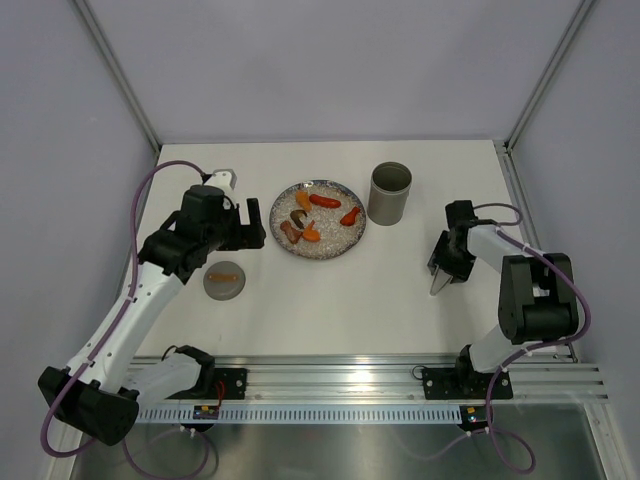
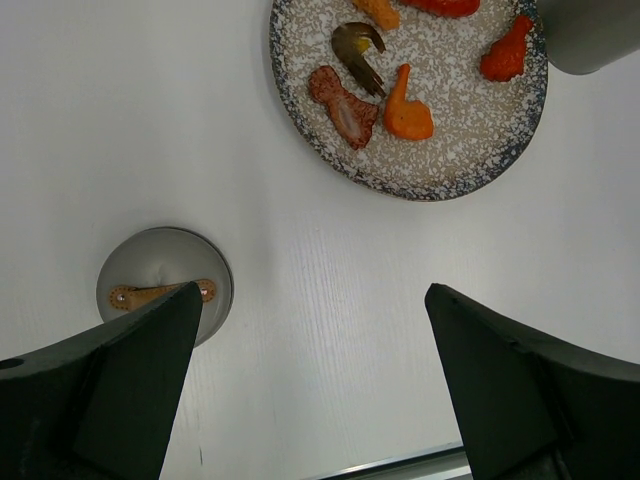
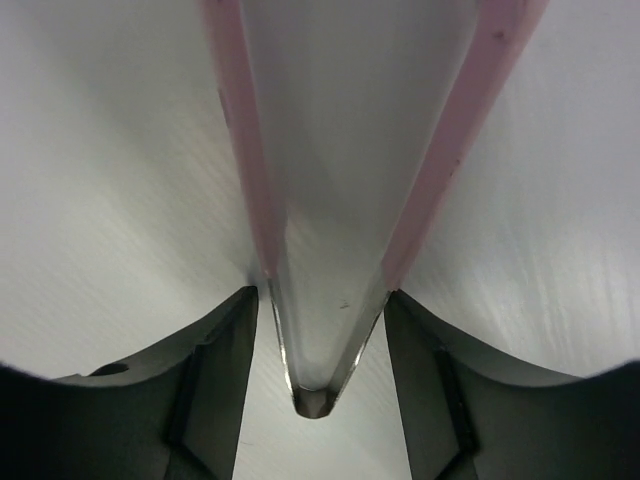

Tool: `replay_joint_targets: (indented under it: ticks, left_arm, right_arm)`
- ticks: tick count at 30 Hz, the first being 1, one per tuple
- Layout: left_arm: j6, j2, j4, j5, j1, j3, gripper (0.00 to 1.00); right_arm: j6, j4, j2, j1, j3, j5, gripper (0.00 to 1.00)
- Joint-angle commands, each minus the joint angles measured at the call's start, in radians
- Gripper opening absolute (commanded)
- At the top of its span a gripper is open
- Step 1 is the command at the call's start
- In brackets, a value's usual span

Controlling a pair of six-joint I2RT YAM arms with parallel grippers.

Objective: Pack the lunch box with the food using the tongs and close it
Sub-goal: Pick up the clamp at the center of the board.

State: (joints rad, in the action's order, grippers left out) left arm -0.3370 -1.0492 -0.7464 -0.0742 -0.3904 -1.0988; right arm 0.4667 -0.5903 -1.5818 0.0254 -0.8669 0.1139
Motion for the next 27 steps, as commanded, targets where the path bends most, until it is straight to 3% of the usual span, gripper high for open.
replay_joint_targets:
  ticks: [1, 12, 22, 25, 27]
  left_arm:
    - [0.001, 0.002, 0.038, 0.022, -0.004, -0.018, 0.99]
    - [-0.005, 0.009, 0.03, 0.021, -0.004, -0.009, 0.99]
    - [-0.011, 0.028, 0.028, 0.011, -0.004, 0.008, 0.99]
    - [-0.011, 0.026, 0.027, 0.013, -0.004, 0.007, 0.99]
    - [-0.011, 0.028, 0.028, 0.013, -0.004, 0.005, 0.99]
  right_arm:
    - [-0.066, 0.026, -0.043, 0.08, -0.056, -0.036, 0.59]
    - [-0.171, 0.018, -0.142, 0.47, -0.148, -0.089, 0.55]
    - [-0.217, 0.027, -0.13, 0.617, -0.155, -0.108, 0.52]
    - [-0.195, 0.026, -0.094, 0.625, -0.129, -0.095, 0.57]
    - [-0.162, 0.044, -0.058, 0.625, -0.095, -0.059, 0.69]
